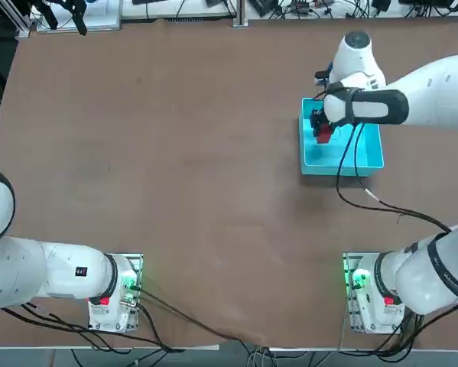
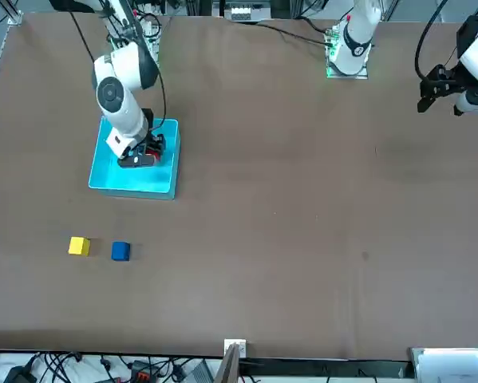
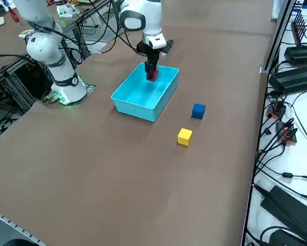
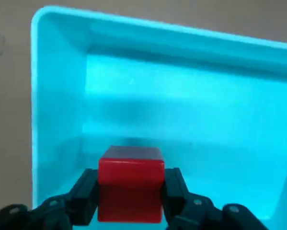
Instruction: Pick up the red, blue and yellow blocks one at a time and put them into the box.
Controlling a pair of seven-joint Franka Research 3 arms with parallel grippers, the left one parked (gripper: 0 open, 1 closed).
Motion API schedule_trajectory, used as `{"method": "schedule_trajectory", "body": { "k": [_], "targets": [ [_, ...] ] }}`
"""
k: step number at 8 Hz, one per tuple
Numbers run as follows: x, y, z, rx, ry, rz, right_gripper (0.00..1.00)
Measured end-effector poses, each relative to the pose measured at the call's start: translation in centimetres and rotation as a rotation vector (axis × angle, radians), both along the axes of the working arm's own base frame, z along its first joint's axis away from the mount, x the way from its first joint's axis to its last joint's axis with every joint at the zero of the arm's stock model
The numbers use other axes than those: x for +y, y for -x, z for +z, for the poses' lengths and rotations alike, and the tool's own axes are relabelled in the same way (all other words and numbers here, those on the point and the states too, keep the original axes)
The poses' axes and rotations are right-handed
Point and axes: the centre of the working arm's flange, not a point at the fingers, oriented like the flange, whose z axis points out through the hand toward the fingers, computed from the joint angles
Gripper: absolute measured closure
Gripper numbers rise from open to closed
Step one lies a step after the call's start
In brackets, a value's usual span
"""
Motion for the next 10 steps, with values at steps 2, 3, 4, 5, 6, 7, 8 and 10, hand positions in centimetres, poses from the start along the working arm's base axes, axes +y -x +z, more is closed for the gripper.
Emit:
{"method": "schedule_trajectory", "body": {
  "k": [2,3,4,5,6,7,8,10],
  "targets": [
    [0.7,0.3,-0.7,0.008,0.005,0.015,0.01],
    [0.7,0.3,-0.6,0.006,0.004,0.015,0.00],
    [0.7,0.1,-0.2,-0.002,0.000,0.014,0.00],
    [0.7,-0.5,0.8,-0.018,-0.007,0.009,0.00],
    [0.2,-1.7,2.7,-0.036,-0.015,0.001,0.00],
    [-1.5,-4.0,5.4,-0.046,-0.021,0.003,0.00],
    [-4.3,-7.0,8.2,-0.053,-0.025,0.008,0.00],
    [-10.8,-13.8,10.8,-0.093,-0.022,0.018,0.00]
  ]
}}
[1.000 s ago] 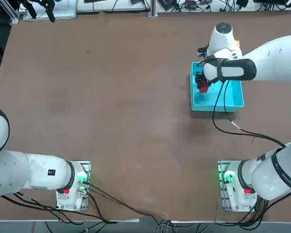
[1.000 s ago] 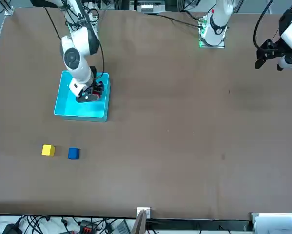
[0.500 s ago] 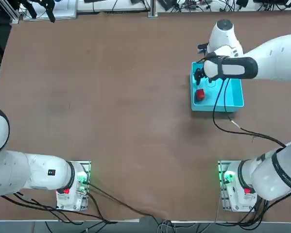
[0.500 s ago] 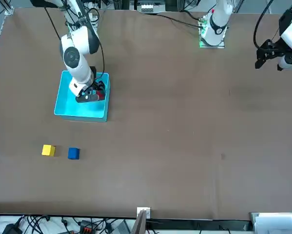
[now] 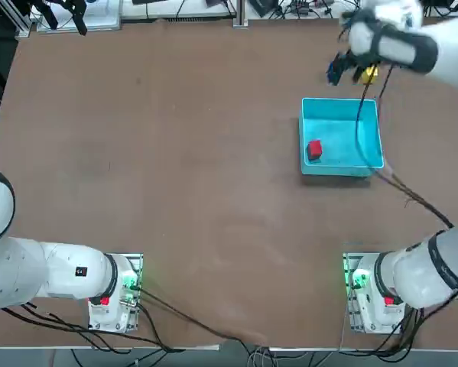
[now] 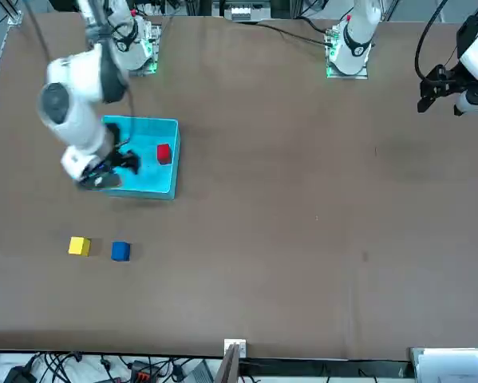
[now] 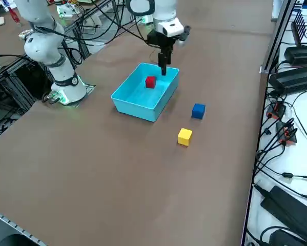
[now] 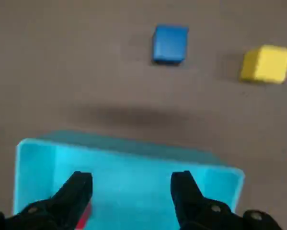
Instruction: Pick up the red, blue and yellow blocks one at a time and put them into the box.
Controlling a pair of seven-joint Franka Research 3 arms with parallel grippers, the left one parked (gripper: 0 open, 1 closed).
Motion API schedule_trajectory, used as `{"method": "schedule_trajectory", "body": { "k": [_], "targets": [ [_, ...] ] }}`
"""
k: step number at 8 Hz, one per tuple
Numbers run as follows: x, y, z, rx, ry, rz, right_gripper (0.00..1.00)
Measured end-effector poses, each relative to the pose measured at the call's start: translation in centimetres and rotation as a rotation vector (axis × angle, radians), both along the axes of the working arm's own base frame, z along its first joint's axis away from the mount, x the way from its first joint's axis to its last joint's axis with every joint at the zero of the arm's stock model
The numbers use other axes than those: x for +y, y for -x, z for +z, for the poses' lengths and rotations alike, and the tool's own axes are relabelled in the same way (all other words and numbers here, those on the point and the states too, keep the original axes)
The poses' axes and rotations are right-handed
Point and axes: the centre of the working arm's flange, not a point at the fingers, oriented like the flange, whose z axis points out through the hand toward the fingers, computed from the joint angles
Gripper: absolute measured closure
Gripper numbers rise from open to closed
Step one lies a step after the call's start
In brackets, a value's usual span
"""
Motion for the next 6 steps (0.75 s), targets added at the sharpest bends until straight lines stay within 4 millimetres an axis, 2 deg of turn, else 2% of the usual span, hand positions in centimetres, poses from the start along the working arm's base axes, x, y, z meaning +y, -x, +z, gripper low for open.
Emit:
{"method": "schedule_trajectory", "body": {
  "k": [1,3,5,6],
  "targets": [
    [-1.8,-3.1,-1.1,-0.008,0.008,0.002,0.00],
    [-2.8,-8.1,-6.3,0.007,0.031,-0.010,0.00],
    [-2.0,-11.1,-11.3,0.025,0.048,0.001,0.00],
    [-1.5,-11.8,-12.8,0.028,0.049,0.008,0.00]
  ]
}}
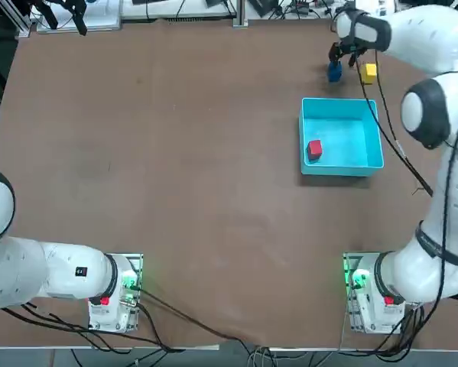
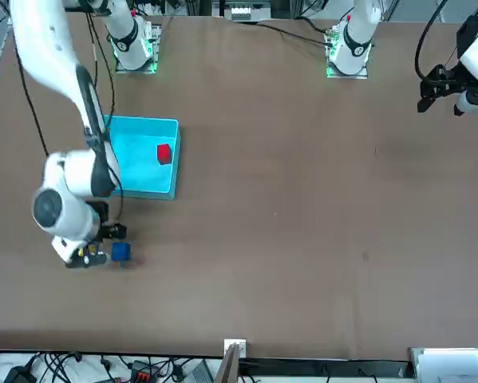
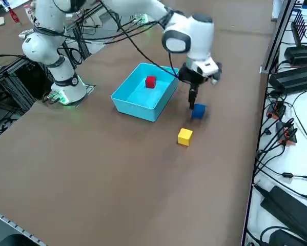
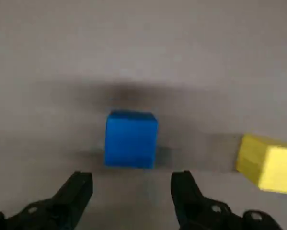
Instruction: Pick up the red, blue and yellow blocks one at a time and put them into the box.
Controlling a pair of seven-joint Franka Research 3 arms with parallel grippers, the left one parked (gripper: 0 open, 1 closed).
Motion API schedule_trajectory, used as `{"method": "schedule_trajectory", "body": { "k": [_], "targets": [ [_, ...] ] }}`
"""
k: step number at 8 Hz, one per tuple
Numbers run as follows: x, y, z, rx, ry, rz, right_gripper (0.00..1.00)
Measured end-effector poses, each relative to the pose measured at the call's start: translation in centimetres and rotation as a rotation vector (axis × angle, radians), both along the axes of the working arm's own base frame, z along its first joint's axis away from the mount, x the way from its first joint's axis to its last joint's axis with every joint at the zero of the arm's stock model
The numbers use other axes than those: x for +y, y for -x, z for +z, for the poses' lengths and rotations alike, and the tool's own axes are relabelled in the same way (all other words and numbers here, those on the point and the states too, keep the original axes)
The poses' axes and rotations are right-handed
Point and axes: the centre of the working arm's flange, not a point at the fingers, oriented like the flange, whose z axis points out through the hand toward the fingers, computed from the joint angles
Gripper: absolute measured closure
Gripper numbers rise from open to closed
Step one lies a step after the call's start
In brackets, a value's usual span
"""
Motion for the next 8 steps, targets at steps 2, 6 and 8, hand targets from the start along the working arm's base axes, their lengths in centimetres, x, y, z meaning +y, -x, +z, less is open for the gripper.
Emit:
{"method": "schedule_trajectory", "body": {
  "k": [2,6,8],
  "targets": [
    [0.3,-0.7,-1.3,-0.022,0.000,0.006,0.00],
    [0.2,-0.8,-2.5,-0.028,0.001,0.007,0.00],
    [0.0,-0.9,-3.7,-0.033,0.002,0.007,0.03]
  ]
}}
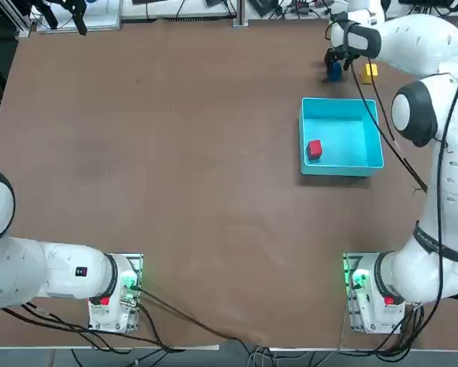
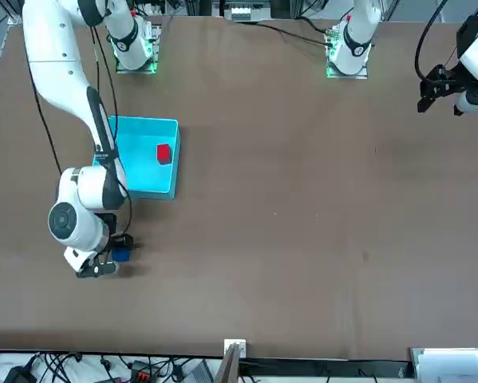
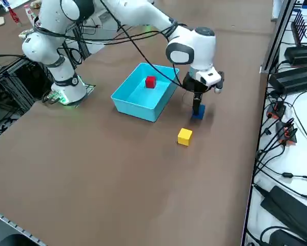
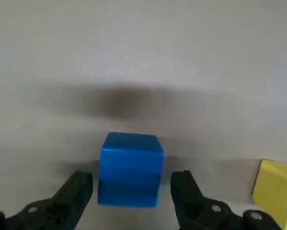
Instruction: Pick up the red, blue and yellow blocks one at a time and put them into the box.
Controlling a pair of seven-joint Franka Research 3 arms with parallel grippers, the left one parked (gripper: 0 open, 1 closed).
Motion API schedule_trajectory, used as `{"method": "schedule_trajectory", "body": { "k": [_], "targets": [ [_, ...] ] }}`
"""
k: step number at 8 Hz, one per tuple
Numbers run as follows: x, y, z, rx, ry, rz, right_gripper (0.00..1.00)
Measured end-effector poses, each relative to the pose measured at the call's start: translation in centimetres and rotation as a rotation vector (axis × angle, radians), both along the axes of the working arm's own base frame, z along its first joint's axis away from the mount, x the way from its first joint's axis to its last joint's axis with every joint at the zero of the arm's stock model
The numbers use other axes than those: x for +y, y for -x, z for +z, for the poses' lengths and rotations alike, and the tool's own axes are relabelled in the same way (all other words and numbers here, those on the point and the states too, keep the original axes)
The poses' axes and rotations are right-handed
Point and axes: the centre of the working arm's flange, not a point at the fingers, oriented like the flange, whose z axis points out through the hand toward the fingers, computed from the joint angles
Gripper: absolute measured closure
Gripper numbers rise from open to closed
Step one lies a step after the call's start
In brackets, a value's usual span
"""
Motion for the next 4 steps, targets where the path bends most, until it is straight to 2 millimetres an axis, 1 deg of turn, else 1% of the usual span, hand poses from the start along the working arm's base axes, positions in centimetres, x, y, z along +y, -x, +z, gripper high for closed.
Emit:
{"method": "schedule_trajectory", "body": {
  "k": [1,2,3,4],
  "targets": [
    [-0.01,-0.01,-0.58,-0.002,0.001,0.001,0.04],
    [0.00,-0.04,-0.79,-0.005,0.001,0.001,0.10],
    [0.08,-0.15,-0.54,-0.011,-0.001,0.000,0.30],
    [0.26,-0.27,-0.14,-0.017,-0.003,0.000,0.30]
  ]
}}
